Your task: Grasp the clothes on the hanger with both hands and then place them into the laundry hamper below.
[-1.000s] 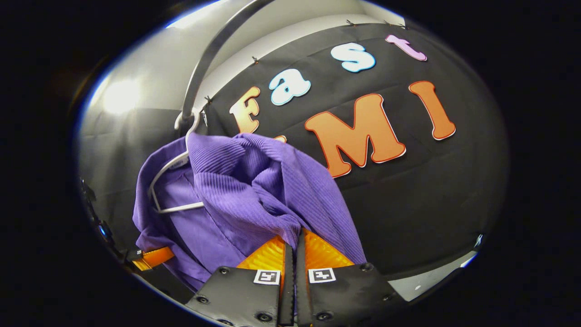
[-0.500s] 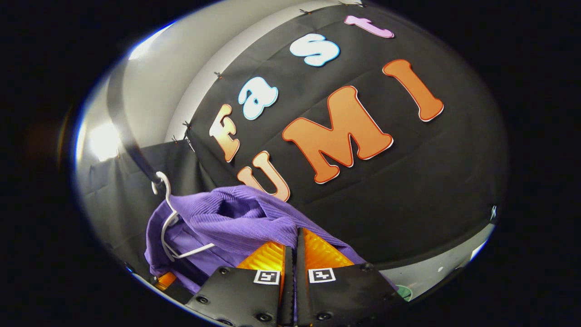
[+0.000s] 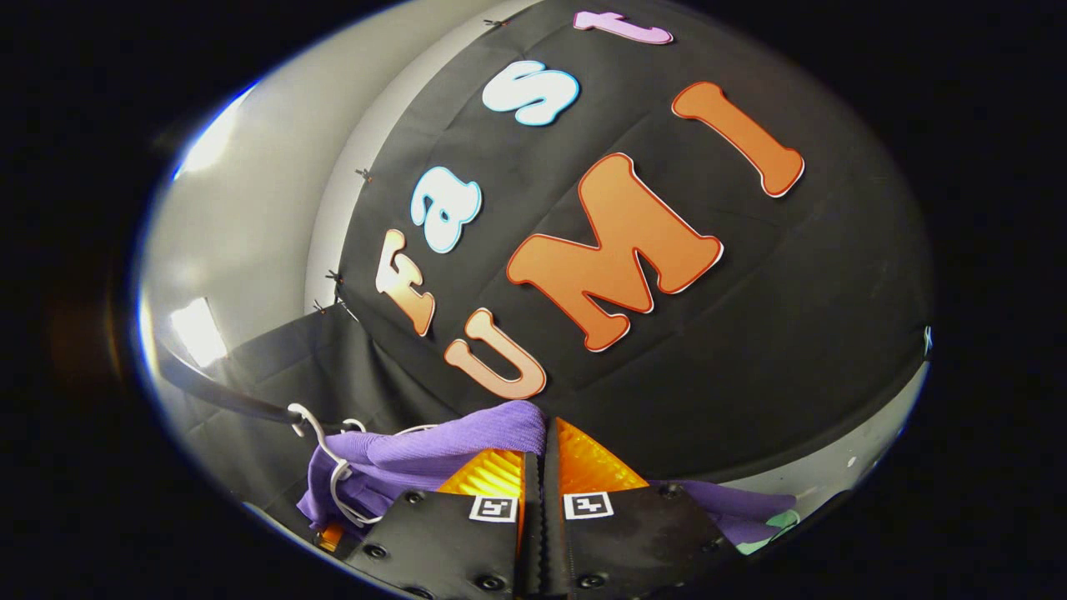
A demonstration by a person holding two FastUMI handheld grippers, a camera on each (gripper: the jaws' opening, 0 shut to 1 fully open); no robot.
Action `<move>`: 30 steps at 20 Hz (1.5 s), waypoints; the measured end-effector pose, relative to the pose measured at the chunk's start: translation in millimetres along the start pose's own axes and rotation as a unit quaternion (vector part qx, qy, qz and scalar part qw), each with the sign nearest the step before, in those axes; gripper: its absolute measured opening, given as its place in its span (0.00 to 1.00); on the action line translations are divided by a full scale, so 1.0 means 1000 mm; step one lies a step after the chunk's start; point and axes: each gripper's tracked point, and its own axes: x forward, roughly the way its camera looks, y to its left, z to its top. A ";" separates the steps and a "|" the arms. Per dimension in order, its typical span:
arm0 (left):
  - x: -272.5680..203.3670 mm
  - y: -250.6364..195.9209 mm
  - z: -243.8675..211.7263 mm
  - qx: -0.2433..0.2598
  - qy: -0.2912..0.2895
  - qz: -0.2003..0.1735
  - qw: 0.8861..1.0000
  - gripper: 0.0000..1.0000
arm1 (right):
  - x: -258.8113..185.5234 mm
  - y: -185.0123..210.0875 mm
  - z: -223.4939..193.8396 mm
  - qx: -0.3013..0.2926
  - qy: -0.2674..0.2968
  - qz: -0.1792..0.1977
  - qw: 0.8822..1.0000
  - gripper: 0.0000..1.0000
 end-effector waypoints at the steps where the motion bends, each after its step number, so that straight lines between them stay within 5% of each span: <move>1: 0.006 0.005 -0.001 -0.001 0.001 0.004 1.000 0.00 | 0.002 0.001 0.006 0.004 -0.003 0.004 1.000 0.07; 7: 0.035 0.015 -0.007 0.002 0.008 0.013 1.000 0.00 | 0.018 0.001 0.044 0.021 -0.029 -0.005 0.999 0.07; 16: 0.062 -0.012 -0.041 -0.028 0.054 -0.024 0.998 0.00 | 0.028 -0.043 0.067 0.049 -0.041 -0.061 0.996 0.07; 21: 0.067 -0.021 -0.049 -0.028 0.063 -0.036 0.997 0.00 | 0.031 -0.083 0.058 0.053 -0.037 -0.108 0.992 0.07; 30: 0.039 -0.010 -0.051 -0.031 0.056 -0.030 0.998 0.00 | 0.000 -0.083 0.022 -0.005 -0.020 -0.102 0.995 0.07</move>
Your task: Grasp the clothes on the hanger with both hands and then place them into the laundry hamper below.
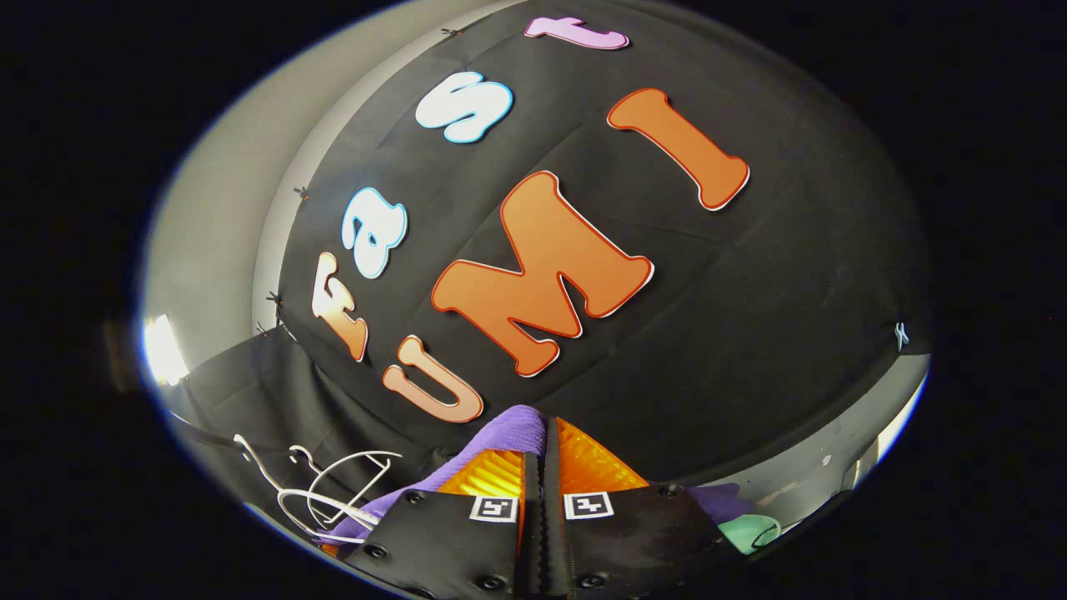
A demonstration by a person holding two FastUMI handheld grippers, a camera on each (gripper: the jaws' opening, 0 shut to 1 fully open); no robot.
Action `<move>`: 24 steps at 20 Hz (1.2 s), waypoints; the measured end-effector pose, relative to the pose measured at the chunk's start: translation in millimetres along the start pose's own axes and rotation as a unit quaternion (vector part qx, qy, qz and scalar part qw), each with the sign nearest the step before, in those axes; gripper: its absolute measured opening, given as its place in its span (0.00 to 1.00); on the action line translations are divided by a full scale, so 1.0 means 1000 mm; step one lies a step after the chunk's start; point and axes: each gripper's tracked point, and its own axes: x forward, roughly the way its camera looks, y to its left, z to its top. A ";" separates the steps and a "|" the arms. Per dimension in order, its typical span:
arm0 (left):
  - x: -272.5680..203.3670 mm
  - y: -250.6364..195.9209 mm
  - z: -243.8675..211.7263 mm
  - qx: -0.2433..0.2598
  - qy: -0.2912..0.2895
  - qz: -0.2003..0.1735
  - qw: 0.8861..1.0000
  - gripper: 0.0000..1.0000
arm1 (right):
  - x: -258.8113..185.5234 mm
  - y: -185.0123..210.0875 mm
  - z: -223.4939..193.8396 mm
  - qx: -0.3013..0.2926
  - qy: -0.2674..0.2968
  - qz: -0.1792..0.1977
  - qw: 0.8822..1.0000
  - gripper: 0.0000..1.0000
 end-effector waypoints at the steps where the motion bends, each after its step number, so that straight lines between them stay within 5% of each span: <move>1: -0.007 0.000 0.000 0.000 -0.002 -0.002 1.000 0.00 | -0.006 -0.002 -0.006 -0.004 0.002 -0.001 1.000 0.07; 14: -0.059 -0.075 -0.022 -0.001 -0.002 -0.100 0.995 0.00 | -0.088 -0.007 -0.124 -0.101 0.054 0.012 0.993 0.07; 24: -0.070 -0.174 -0.090 -0.030 0.054 -0.185 0.981 0.00 | -0.128 -0.034 -0.204 -0.155 0.070 0.010 0.985 0.07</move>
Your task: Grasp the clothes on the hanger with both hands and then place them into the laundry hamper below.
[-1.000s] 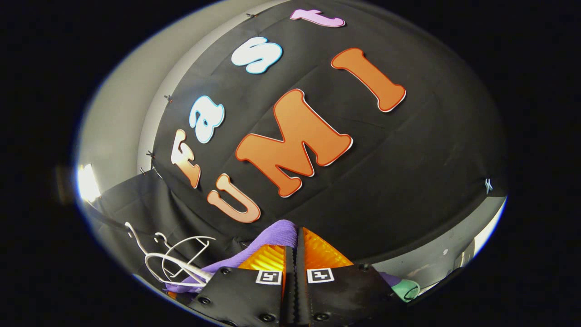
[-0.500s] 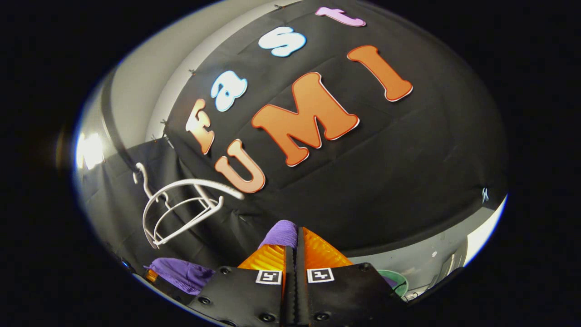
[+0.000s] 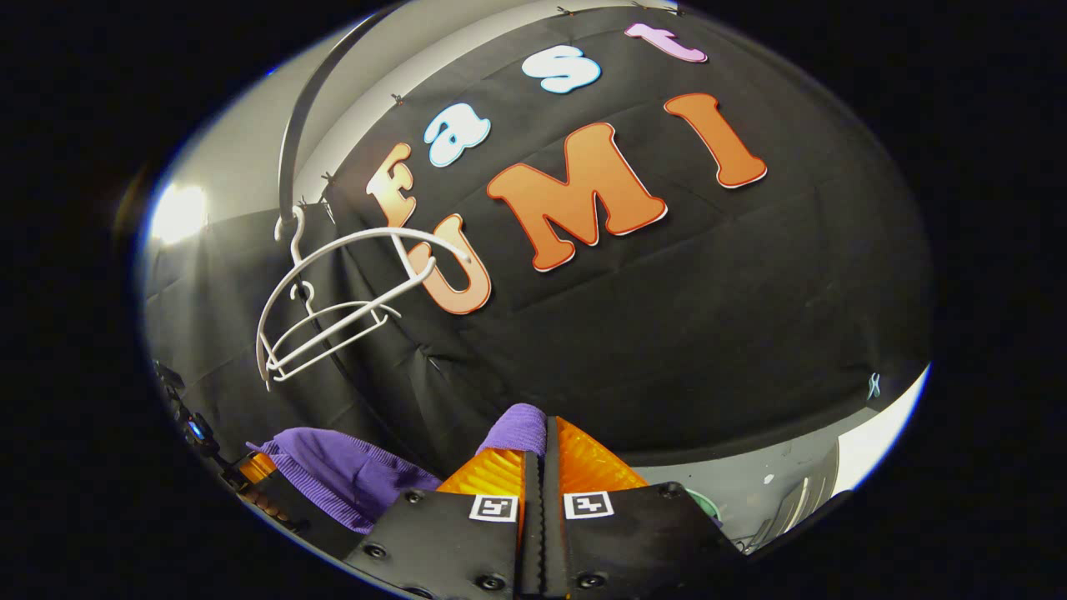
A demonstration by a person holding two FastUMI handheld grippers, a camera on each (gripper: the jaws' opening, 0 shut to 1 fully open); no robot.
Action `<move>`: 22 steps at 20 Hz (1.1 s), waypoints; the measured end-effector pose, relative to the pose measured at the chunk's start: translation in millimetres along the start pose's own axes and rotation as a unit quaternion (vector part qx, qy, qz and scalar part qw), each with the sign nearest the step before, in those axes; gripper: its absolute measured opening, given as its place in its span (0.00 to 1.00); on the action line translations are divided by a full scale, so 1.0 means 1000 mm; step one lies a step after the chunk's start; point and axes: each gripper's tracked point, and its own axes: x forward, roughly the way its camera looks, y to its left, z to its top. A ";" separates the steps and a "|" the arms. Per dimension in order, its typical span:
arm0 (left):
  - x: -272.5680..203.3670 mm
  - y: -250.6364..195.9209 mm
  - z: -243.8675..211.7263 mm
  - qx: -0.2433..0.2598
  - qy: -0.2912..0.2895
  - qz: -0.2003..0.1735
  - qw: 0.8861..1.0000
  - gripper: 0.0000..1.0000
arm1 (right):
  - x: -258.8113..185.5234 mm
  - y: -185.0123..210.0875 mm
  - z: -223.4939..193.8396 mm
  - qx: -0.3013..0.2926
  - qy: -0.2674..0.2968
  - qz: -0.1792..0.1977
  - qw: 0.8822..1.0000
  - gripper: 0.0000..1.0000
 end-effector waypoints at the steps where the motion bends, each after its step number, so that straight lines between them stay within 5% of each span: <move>1: 0.005 -0.008 -0.006 0.000 0.005 -0.008 1.000 0.00 | 0.001 0.003 -0.013 -0.004 0.004 -0.003 1.000 0.07; 7: 0.037 -0.051 -0.045 -0.020 0.033 -0.038 0.999 0.00 | 0.005 -0.004 -0.059 -0.042 0.013 -0.026 0.999 0.07; 11: 0.059 -0.061 -0.086 -0.022 0.068 -0.025 0.997 0.00 | 0.012 -0.019 -0.088 -0.059 0.019 -0.049 0.997 0.07; 22: 0.110 -0.078 -0.225 -0.054 0.187 -0.033 0.980 0.00 | 0.037 -0.096 -0.181 -0.069 0.058 -0.127 0.988 0.07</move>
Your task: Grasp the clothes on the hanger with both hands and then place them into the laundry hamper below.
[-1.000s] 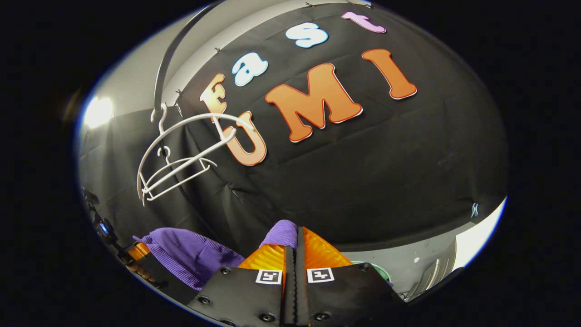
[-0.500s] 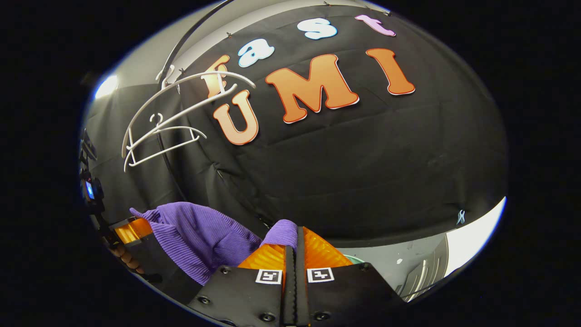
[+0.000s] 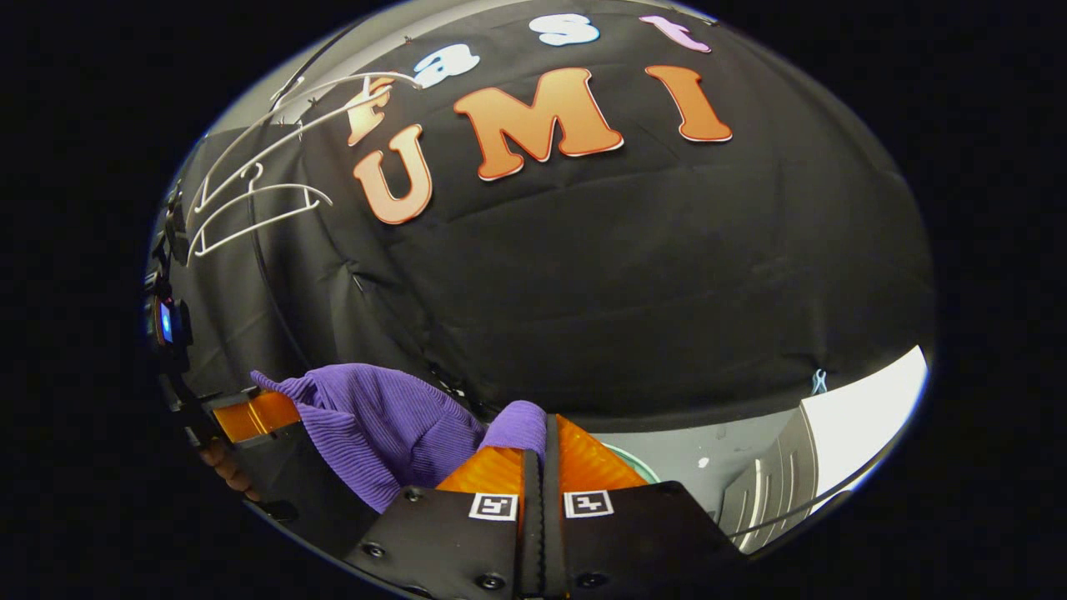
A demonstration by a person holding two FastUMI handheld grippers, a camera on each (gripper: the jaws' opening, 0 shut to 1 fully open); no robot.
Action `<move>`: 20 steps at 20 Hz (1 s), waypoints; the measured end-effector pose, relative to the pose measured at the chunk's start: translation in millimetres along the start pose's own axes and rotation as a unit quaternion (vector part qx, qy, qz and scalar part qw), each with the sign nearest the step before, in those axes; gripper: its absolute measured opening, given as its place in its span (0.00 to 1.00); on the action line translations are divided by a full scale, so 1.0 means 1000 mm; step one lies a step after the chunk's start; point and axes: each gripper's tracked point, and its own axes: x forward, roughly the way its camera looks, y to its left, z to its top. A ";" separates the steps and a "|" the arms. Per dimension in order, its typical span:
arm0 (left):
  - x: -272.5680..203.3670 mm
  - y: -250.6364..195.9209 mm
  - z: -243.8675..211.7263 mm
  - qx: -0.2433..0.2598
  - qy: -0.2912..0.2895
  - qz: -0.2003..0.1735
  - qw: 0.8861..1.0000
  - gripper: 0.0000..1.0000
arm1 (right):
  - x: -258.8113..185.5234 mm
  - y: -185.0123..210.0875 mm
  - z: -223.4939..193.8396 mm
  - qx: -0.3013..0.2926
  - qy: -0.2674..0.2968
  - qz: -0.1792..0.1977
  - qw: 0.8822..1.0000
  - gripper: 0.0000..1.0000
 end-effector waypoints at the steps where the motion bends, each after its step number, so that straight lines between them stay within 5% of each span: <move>1: 0.007 -0.003 -0.011 -0.002 0.012 0.001 1.000 0.00 | 0.004 0.012 -0.011 0.002 0.006 -0.003 1.000 0.07; 9: 0.062 0.015 -0.115 -0.026 0.111 0.021 0.993 0.00 | 0.049 -0.042 -0.087 0.009 0.065 -0.043 0.997 0.07; 20: 0.095 0.054 -0.257 -0.031 0.257 0.070 0.963 0.00 | 0.093 -0.091 -0.202 0.030 0.154 -0.085 0.984 0.07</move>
